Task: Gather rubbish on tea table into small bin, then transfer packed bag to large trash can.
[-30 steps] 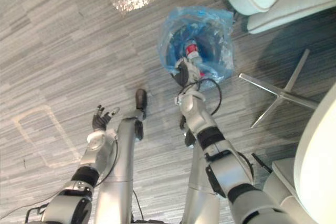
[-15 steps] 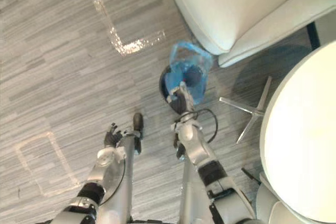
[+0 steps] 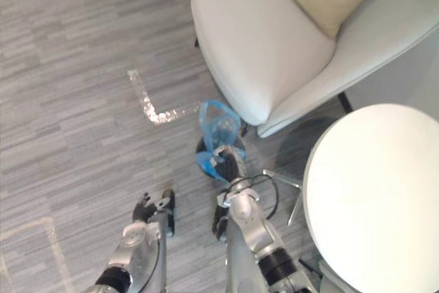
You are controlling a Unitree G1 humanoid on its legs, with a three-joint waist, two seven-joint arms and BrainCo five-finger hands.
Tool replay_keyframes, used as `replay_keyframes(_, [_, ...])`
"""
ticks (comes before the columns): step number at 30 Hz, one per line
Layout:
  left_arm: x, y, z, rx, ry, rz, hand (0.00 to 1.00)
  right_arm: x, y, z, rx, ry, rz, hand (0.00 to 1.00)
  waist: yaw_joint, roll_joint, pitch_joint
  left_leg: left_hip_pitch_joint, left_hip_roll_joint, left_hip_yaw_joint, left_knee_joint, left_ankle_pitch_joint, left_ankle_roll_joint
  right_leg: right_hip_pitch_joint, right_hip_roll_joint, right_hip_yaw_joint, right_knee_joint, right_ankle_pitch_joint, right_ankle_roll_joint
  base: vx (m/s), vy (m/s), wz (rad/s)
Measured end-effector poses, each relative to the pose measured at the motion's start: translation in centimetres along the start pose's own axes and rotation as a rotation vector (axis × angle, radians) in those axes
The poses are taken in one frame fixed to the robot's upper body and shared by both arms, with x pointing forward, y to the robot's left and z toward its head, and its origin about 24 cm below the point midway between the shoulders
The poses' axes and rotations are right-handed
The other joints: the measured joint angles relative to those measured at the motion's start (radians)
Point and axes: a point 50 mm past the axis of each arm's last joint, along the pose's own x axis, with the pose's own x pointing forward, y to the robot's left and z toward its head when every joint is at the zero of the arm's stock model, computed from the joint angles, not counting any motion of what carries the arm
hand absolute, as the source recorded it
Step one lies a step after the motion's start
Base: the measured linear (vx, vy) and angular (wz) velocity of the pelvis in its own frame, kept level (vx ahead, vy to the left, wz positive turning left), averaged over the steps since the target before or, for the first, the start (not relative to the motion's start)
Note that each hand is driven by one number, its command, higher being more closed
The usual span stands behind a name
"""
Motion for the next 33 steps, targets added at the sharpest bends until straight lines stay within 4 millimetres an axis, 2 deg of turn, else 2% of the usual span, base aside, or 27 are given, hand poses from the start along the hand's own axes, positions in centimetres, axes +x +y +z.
replay_keyframes(5, [-0.8,-0.3,-1.9,0.073,0.052,-0.033,0.0,-1.1,0.7,-0.6,0.051,0.033,0.034,1.0,-0.01,0.002,-0.077,0.125,-0.01,0.015,-0.12,0.026,-0.001,0.12,0.008,0.004,-0.118,0.033,0.007,0.14,0.01,-0.04])
replay_keyframes(11, [-0.8,-0.5,-1.8,0.155,0.028,-0.07,0.0,-1.6,-0.1,-1.6,0.085,0.074,0.031,1.0,-0.019,0.029,-0.125,0.222,-0.024,0.023,-0.252,0.082,0.001,0.235,0.023,0.014,-0.301,0.121,0.025,0.07,0.034,-0.06])
replay_keyframes(15, [-1.3,0.4,0.1,0.181,-0.087,-0.073,0.0,-1.7,-0.8,-1.6,0.1,0.065,0.042,1.0,-0.022,0.049,-0.151,0.29,-0.035,0.023,-0.308,0.098,0.0,0.307,0.027,0.025,-0.374,0.155,0.029,0.0,0.03,-0.05])
replay_keyframes(19, [-2.4,1.0,1.7,0.179,-0.188,-0.098,0.0,-1.7,-2.6,-0.1,0.107,-0.044,0.041,1.0,-0.022,0.06,-0.189,0.318,-0.044,0.023,-0.345,0.113,0.008,0.328,0.025,0.037,-0.407,0.177,0.032,-0.04,0.019,-0.08])
replay_keyframes(25, [-3.9,0.6,3.7,0.176,-0.319,-0.143,0.0,-1.9,-3.7,1.8,0.157,-0.167,0.105,1.0,-0.021,0.055,-0.229,0.375,-0.053,0.023,-0.402,0.134,0.01,0.36,0.025,0.055,-0.436,0.193,0.031,-0.03,0.014,-0.04])
replay_keyframes(29, [-4.4,0.6,5.6,0.222,-0.413,-0.151,0.0,-1.1,-4.1,3.2,0.206,-0.233,0.144,1.0,-0.023,0.059,-0.24,0.414,-0.066,0.023,-0.449,0.15,0.021,0.381,0.027,0.058,-0.451,0.196,0.035,-0.01,0.013,-0.03])
replay_keyframes(33, [-4.7,0.5,6.5,0.253,-0.466,-0.154,0.0,-0.2,-4.3,4.5,0.215,-0.292,0.166,1.0,-0.023,0.056,-0.242,0.431,-0.071,0.027,-0.474,0.165,0.017,0.383,0.026,0.063,-0.45,0.198,0.037,0.02,0.014,-0.03])
